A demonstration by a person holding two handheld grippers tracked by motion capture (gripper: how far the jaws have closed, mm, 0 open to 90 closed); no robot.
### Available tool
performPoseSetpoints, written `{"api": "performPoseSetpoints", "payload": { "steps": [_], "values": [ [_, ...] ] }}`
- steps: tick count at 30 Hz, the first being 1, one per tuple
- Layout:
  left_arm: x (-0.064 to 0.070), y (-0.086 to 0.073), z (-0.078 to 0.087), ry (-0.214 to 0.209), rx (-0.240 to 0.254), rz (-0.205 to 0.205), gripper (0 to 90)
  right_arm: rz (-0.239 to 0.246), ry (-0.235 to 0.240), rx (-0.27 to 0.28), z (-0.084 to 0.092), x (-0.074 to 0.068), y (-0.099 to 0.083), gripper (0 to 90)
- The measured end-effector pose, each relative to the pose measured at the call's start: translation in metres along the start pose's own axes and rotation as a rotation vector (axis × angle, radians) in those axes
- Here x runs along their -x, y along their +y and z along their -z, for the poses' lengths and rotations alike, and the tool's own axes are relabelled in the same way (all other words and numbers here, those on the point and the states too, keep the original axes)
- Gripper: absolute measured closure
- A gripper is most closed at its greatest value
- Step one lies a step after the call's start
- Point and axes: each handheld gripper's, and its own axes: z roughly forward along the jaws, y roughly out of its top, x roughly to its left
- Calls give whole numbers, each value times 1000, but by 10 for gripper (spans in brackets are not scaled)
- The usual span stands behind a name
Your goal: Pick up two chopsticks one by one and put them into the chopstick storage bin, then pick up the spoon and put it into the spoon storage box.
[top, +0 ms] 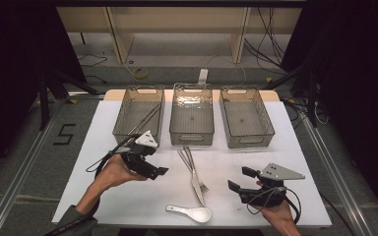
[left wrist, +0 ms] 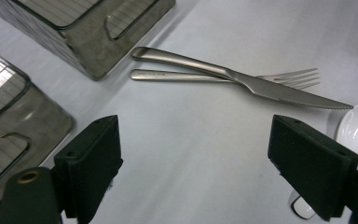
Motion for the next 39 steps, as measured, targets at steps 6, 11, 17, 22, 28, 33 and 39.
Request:
{"api": "performPoseSetpoints", "payload": {
  "steps": [6,11,17,22,28,33,39],
  "values": [
    [10,-1,-5,-17,-28,-25,156,-2,-2,4,1,1,0,278],
    [17,-3,-9,-25,-60,-52,153,0,-2,4,1,1,0,275],
    [25,-6,-15,-36,-100,-83,152,-1,-5,5,1,0,0,275],
    [31,-8,-19,-45,-121,-96,152,1,-3,2,0,0,1,275],
    [40,-10,-26,-54,-174,-131,153,1,-1,4,1,1,0,275],
    [47,-13,-32,-64,-215,-165,155,3,-2,0,0,0,1,275],
    [56,-15,-37,-84,-227,-187,158,5,-4,-3,0,-1,1,275]
  ]
}}
